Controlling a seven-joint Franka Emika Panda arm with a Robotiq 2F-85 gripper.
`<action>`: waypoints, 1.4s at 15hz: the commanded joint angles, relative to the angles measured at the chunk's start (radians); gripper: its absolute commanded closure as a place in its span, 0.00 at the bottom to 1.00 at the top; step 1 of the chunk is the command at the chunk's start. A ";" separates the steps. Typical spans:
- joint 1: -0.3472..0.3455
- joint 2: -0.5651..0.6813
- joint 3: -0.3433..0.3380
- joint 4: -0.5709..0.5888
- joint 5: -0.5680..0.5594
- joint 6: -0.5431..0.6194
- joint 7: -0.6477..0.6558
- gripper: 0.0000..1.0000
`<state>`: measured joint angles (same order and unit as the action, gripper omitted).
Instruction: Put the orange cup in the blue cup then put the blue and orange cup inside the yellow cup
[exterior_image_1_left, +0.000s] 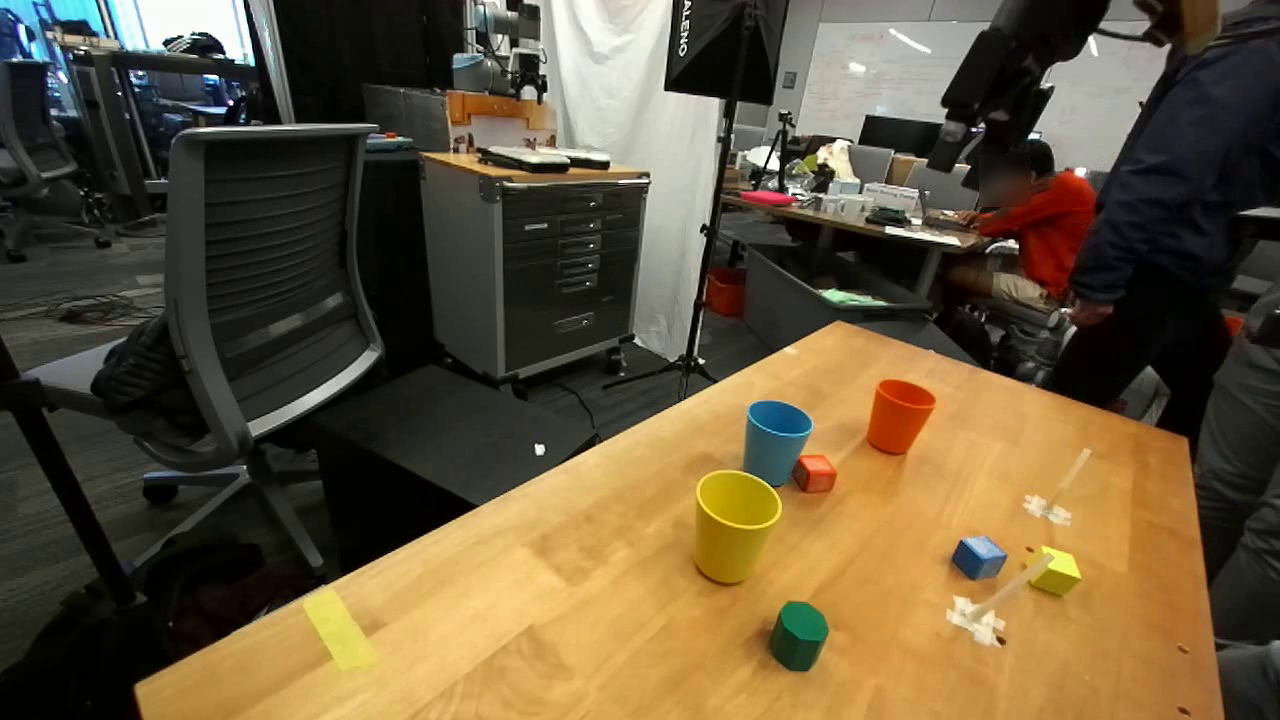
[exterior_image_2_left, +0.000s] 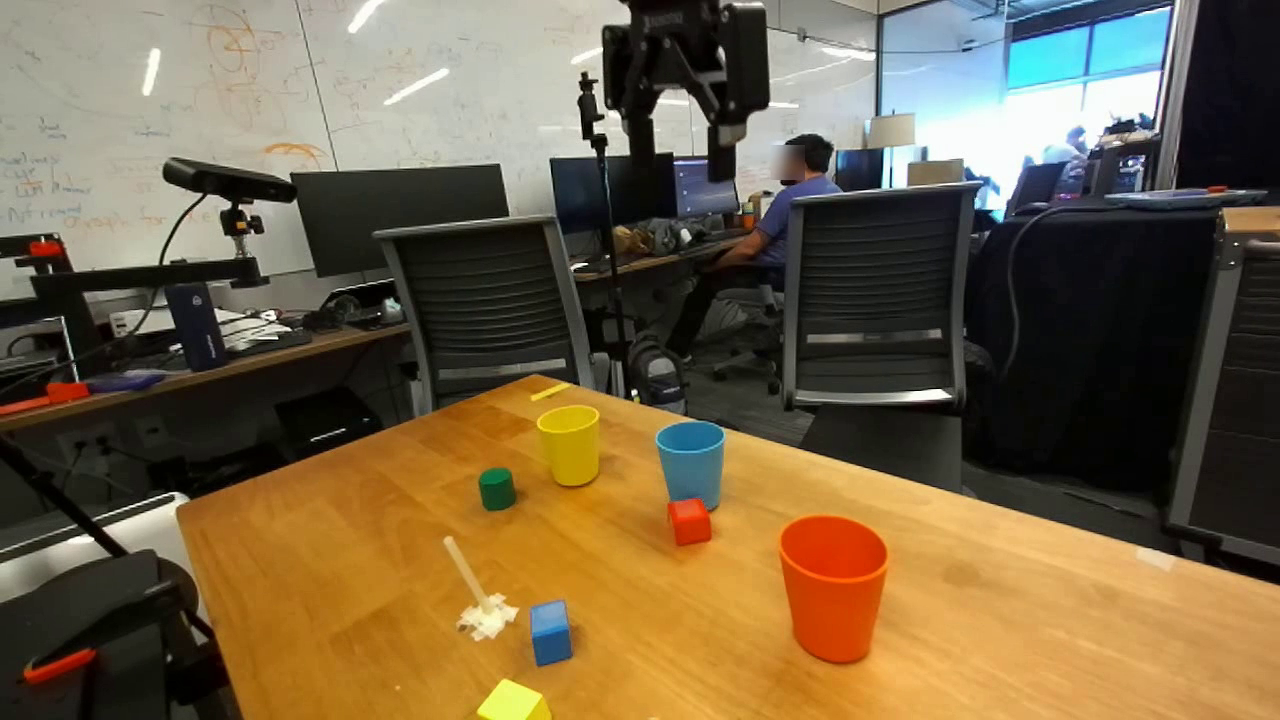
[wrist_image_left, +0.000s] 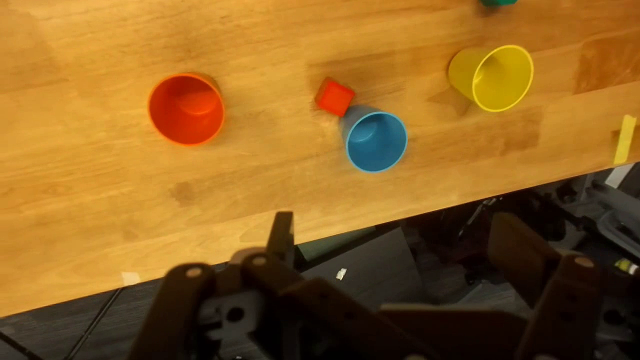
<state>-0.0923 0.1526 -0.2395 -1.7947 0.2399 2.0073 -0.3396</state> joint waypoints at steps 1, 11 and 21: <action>-0.063 0.144 0.045 0.143 0.019 0.000 0.043 0.00; -0.172 0.345 0.103 0.252 0.025 0.021 0.055 0.00; -0.206 0.495 0.123 0.274 -0.007 0.091 0.072 0.00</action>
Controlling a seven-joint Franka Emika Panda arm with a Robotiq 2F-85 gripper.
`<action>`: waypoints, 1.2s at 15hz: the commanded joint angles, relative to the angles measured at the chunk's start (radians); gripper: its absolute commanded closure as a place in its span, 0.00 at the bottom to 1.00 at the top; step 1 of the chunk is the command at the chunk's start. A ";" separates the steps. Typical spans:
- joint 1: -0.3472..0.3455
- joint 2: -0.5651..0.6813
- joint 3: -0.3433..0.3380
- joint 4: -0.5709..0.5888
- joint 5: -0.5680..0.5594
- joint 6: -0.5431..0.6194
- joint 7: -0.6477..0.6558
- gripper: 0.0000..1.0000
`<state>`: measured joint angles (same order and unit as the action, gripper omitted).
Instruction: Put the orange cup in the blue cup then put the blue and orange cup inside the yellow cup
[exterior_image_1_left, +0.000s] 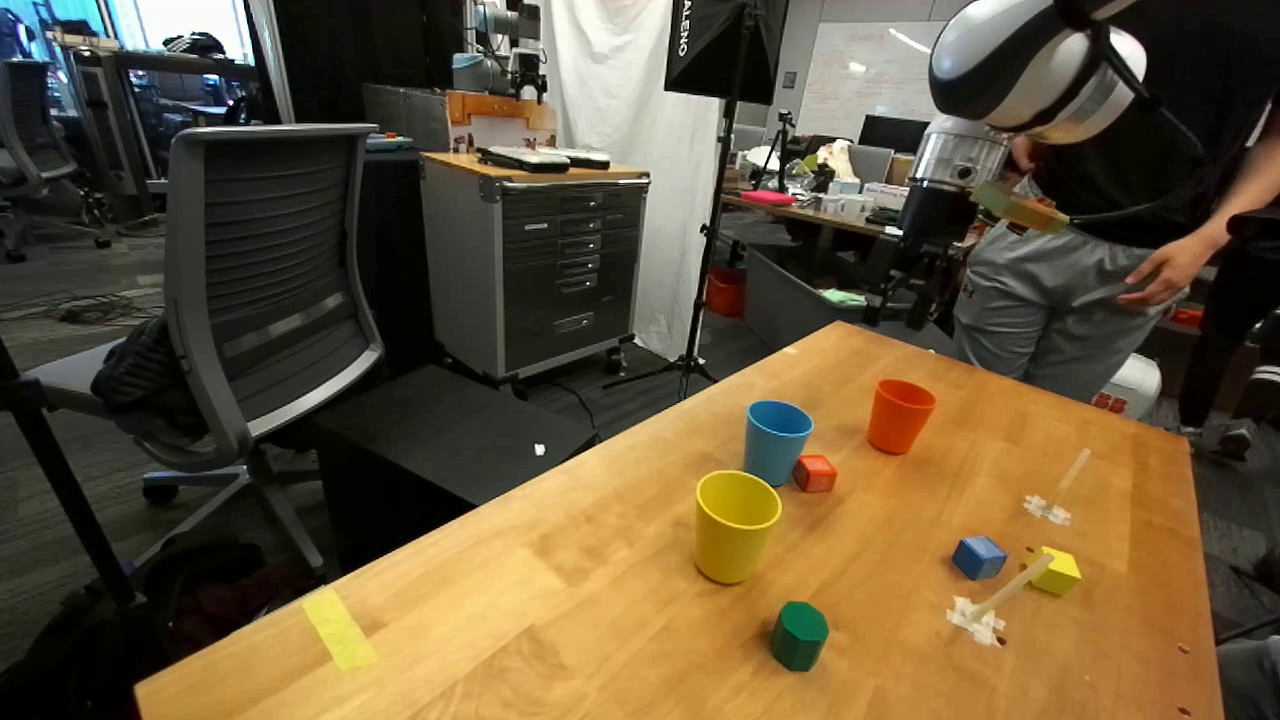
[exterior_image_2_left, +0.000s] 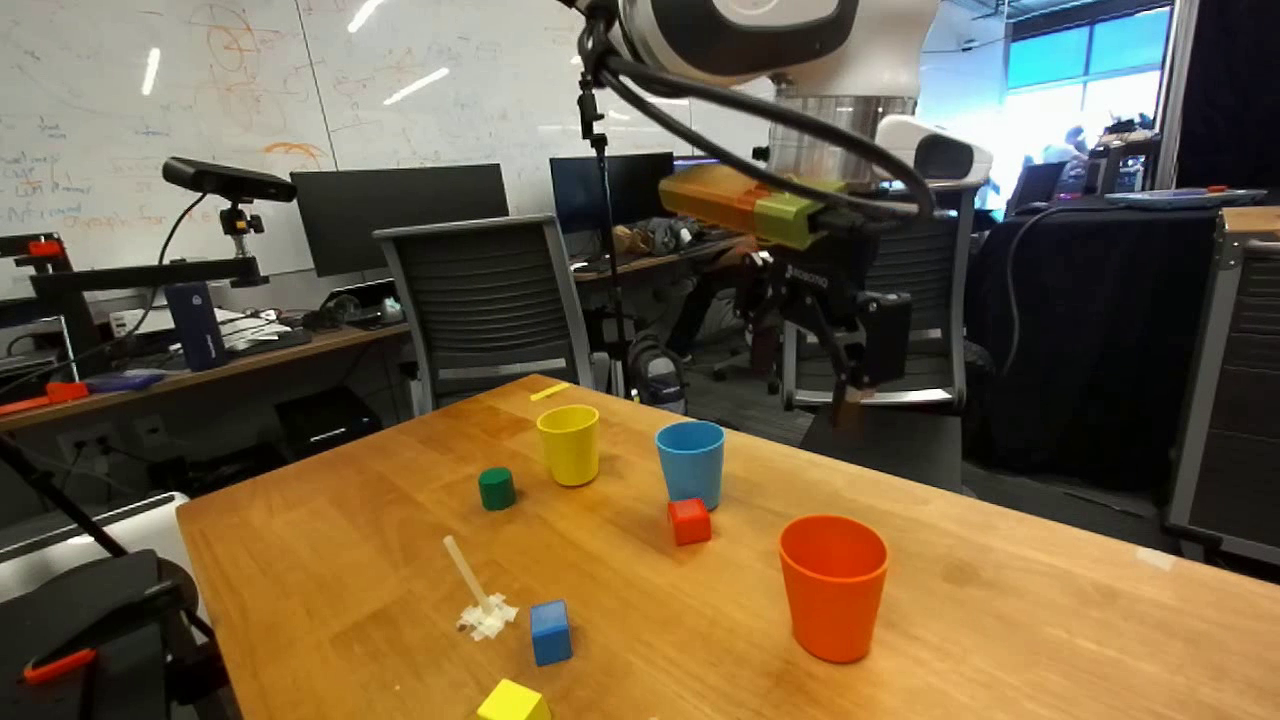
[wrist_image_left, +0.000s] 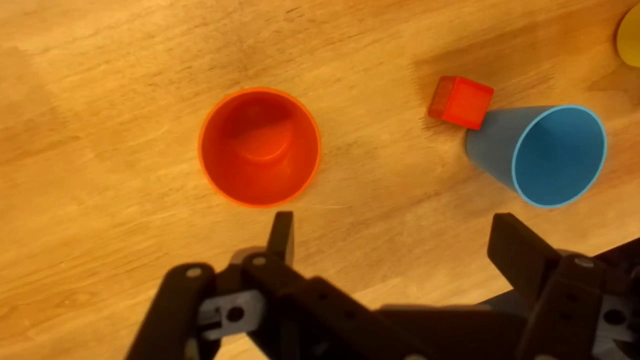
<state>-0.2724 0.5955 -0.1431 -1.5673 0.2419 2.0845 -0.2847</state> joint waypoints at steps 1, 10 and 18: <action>-0.026 0.063 0.026 0.050 -0.013 0.015 0.021 0.00; -0.019 0.160 0.019 0.075 -0.062 0.011 0.057 0.00; -0.015 0.191 0.017 0.099 -0.085 0.003 0.089 0.08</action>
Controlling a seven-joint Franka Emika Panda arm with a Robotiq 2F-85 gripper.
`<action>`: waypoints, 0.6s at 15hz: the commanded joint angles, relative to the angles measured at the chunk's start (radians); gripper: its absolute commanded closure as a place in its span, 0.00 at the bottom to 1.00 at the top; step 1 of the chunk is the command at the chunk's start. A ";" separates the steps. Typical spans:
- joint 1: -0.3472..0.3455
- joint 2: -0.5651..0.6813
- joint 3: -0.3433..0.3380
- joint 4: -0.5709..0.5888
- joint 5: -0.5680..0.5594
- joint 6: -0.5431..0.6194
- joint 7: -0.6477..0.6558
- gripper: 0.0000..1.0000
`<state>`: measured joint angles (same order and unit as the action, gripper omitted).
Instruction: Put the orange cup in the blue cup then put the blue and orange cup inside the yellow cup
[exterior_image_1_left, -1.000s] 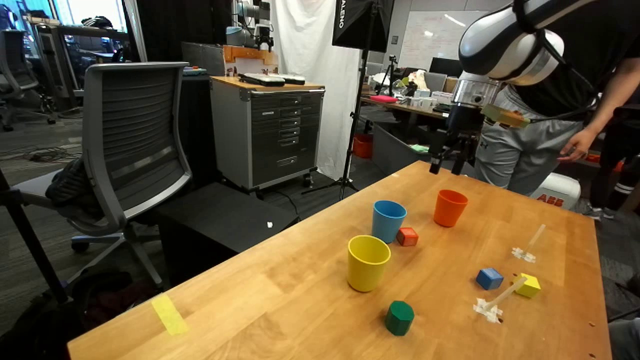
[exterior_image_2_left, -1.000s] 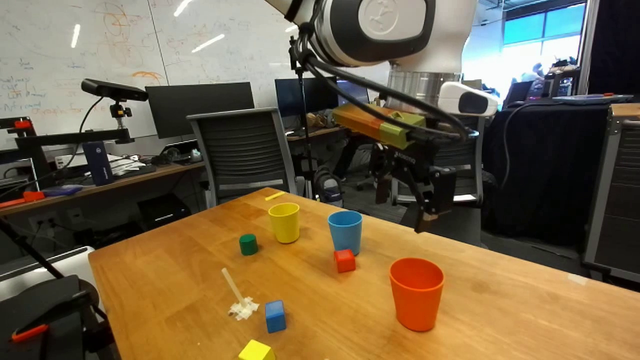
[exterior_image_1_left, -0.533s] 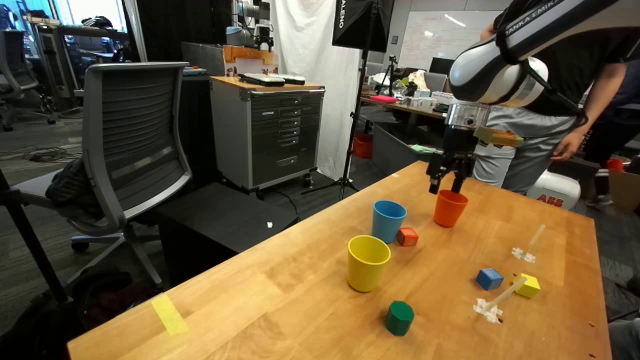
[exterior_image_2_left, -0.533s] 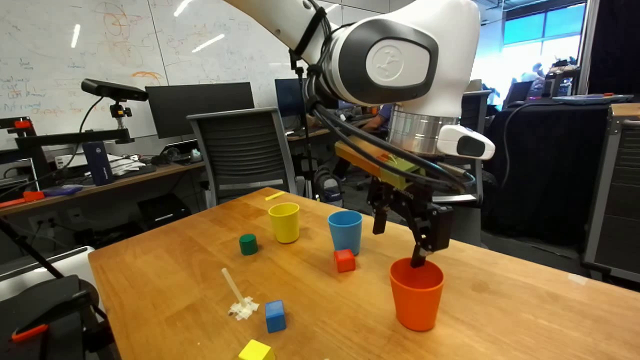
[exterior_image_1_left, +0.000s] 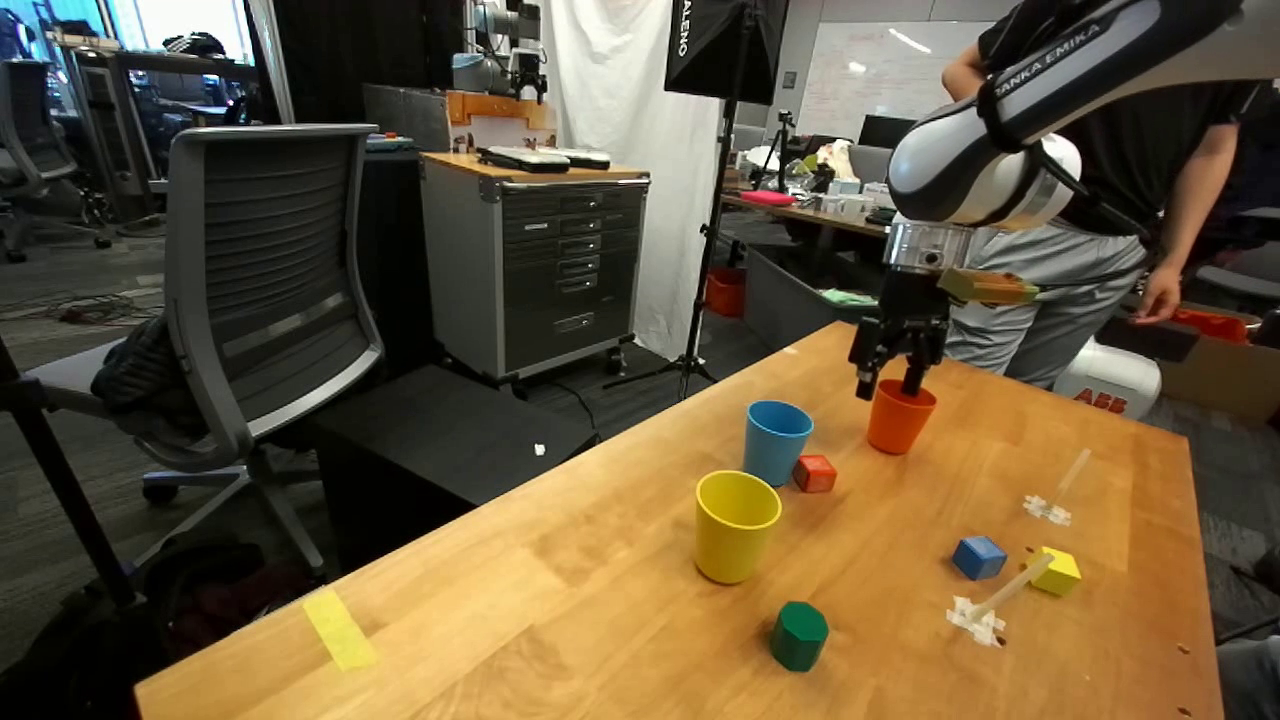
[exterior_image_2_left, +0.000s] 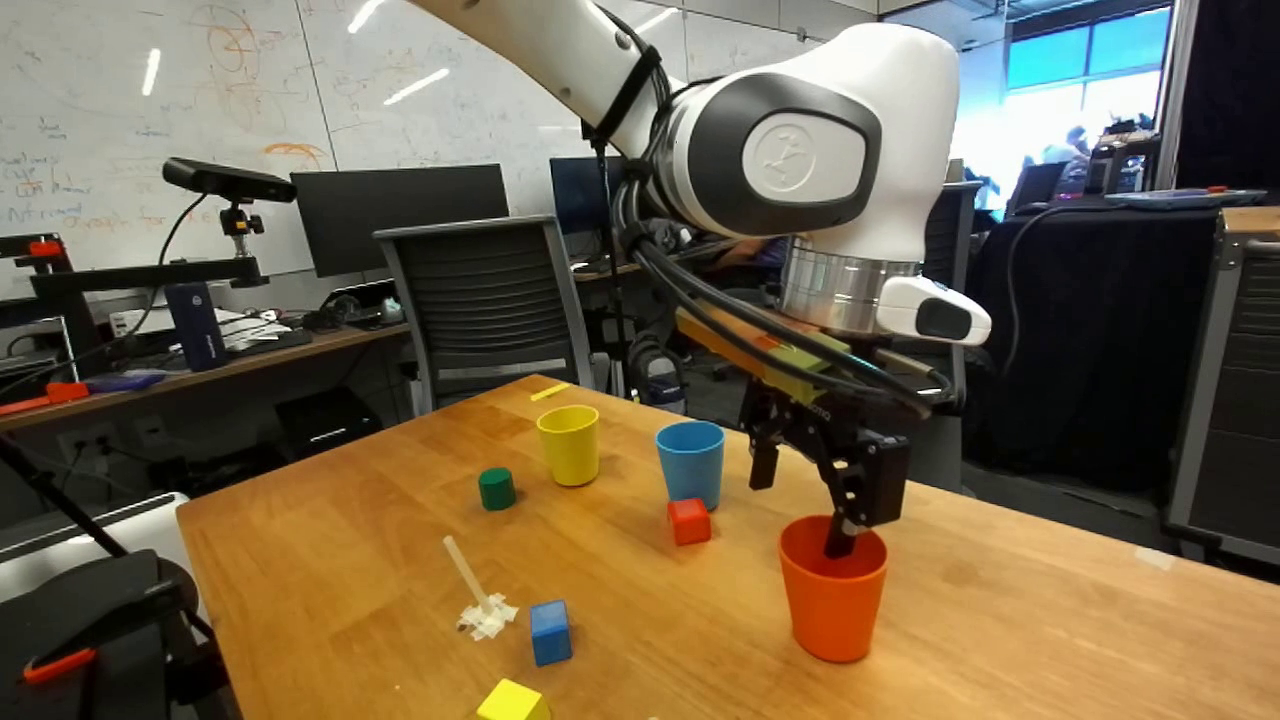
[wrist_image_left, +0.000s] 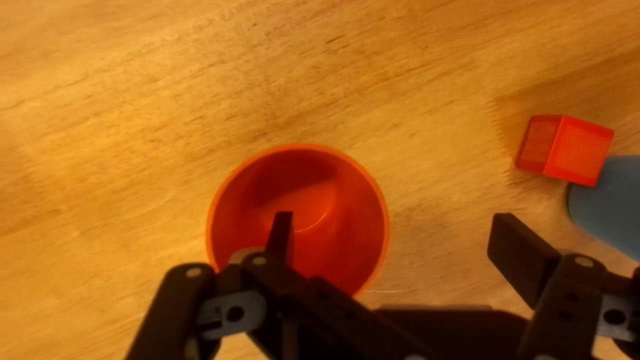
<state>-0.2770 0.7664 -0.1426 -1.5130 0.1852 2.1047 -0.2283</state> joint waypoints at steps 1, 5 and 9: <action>-0.010 0.022 0.016 0.046 -0.033 -0.018 0.036 0.26; -0.009 0.029 0.016 0.051 -0.039 -0.023 0.048 0.58; -0.008 0.037 0.015 0.059 -0.044 -0.027 0.061 0.89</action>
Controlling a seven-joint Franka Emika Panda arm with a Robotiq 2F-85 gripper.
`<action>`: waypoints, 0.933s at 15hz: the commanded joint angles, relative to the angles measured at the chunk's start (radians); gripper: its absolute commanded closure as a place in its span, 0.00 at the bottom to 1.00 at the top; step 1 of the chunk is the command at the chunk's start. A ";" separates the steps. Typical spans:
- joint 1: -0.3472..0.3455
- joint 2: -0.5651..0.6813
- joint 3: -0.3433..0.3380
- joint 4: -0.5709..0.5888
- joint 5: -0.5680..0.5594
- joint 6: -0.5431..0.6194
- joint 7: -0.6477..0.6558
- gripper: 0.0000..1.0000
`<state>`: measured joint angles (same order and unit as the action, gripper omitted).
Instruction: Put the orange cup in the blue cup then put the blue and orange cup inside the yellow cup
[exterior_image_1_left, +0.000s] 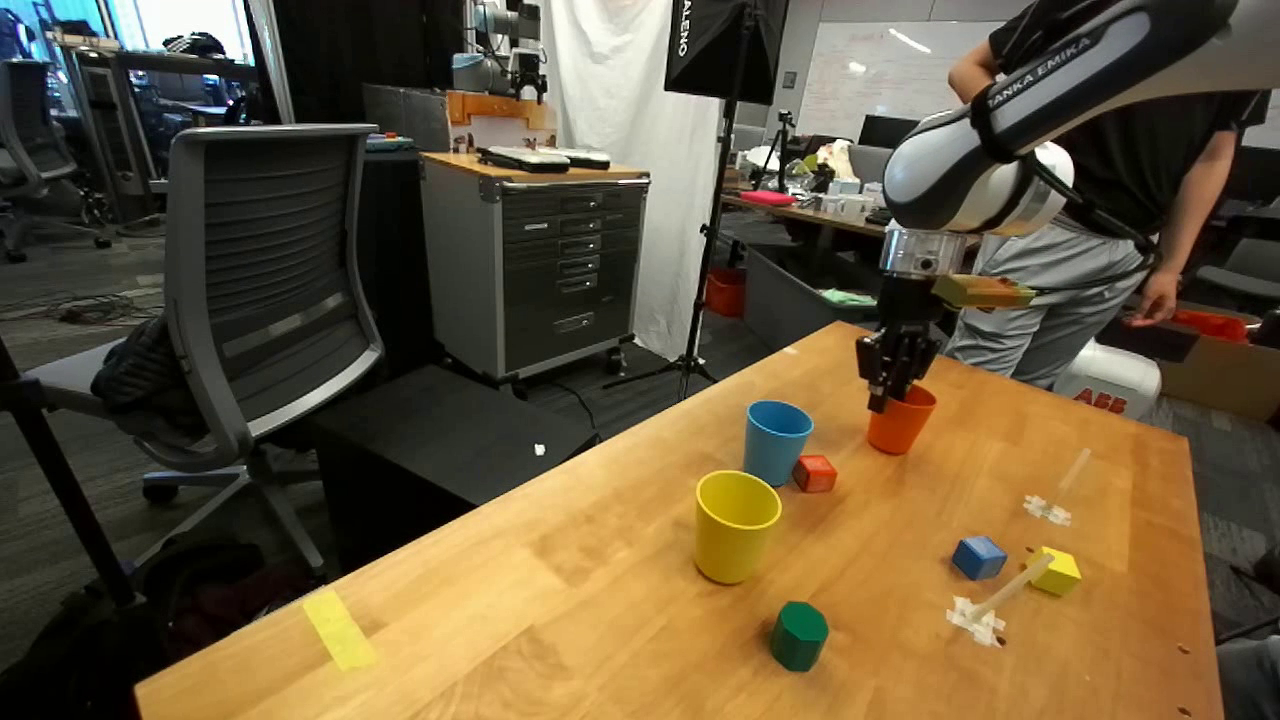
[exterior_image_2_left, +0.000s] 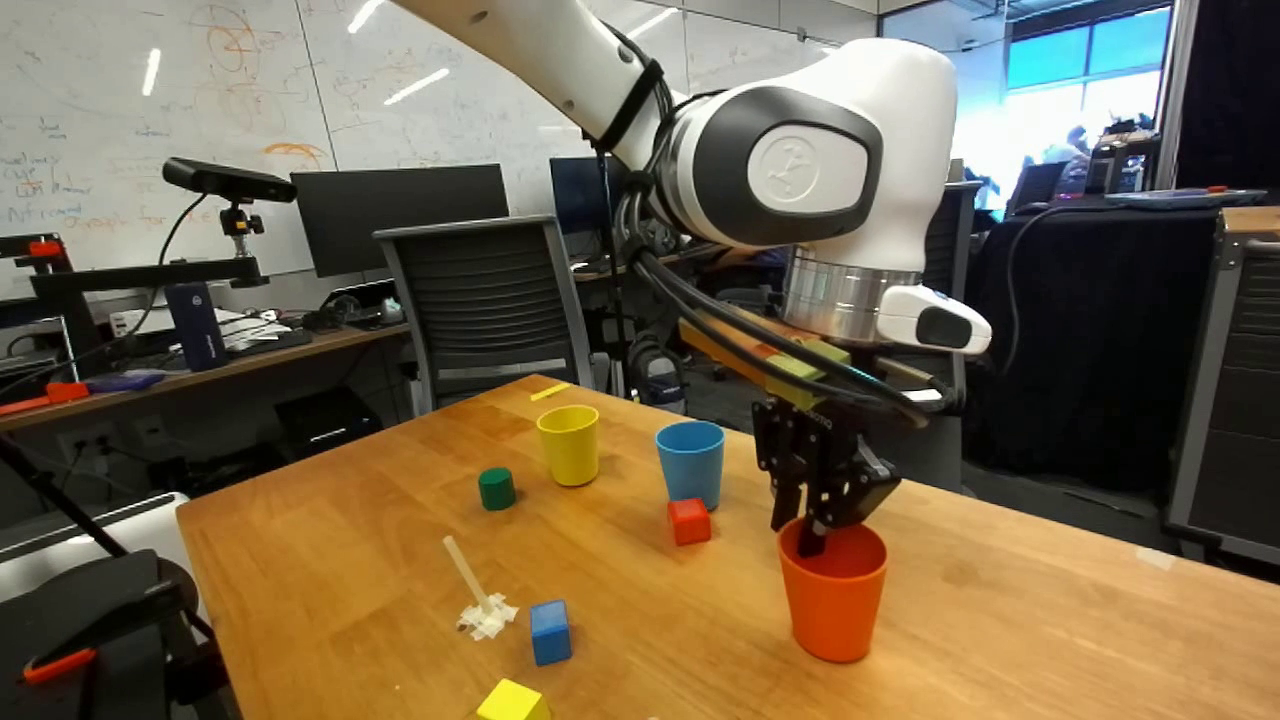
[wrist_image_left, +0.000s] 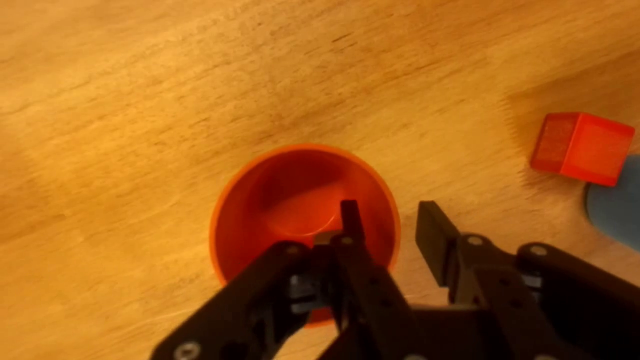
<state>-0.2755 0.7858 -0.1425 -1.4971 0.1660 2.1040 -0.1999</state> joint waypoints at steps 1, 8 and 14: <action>-0.009 0.018 0.014 0.045 -0.026 -0.029 0.038 0.95; -0.014 0.003 0.015 0.075 -0.038 -0.089 0.054 0.99; 0.004 -0.110 0.016 0.009 -0.048 -0.084 0.037 0.99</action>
<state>-0.2725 0.7594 -0.1423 -1.4469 0.1414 2.0401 -0.1696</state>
